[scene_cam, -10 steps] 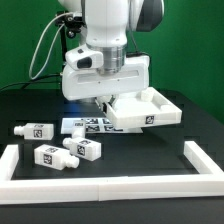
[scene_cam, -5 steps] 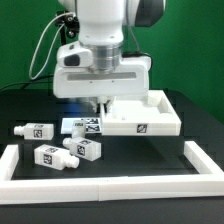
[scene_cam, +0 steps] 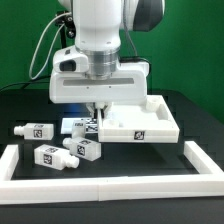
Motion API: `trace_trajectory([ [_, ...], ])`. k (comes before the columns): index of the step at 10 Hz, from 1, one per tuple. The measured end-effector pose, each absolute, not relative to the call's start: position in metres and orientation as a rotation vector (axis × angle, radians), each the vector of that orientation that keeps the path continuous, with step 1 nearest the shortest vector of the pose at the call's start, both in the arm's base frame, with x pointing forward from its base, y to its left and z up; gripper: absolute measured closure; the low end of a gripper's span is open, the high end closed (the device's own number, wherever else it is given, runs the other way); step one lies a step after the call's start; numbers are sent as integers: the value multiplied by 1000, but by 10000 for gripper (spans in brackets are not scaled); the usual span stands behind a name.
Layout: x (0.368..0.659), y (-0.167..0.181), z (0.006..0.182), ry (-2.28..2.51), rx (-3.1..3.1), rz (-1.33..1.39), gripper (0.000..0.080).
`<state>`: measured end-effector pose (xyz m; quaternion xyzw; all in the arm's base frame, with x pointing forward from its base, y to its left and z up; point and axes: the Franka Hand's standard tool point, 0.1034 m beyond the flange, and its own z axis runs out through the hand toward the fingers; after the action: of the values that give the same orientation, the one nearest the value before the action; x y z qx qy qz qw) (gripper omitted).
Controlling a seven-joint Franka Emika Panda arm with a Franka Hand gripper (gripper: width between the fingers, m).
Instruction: Assemble one leg
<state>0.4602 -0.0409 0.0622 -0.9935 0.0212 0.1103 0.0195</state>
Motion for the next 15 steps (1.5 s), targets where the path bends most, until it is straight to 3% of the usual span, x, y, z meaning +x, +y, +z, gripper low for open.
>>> trace_trajectory([
  [5, 539, -44, 48, 40, -3116, 287, 752],
  [10, 543, -40, 45, 47, -3120, 284, 752],
  [15, 554, -33, 22, 146, -3118, 292, 752],
])
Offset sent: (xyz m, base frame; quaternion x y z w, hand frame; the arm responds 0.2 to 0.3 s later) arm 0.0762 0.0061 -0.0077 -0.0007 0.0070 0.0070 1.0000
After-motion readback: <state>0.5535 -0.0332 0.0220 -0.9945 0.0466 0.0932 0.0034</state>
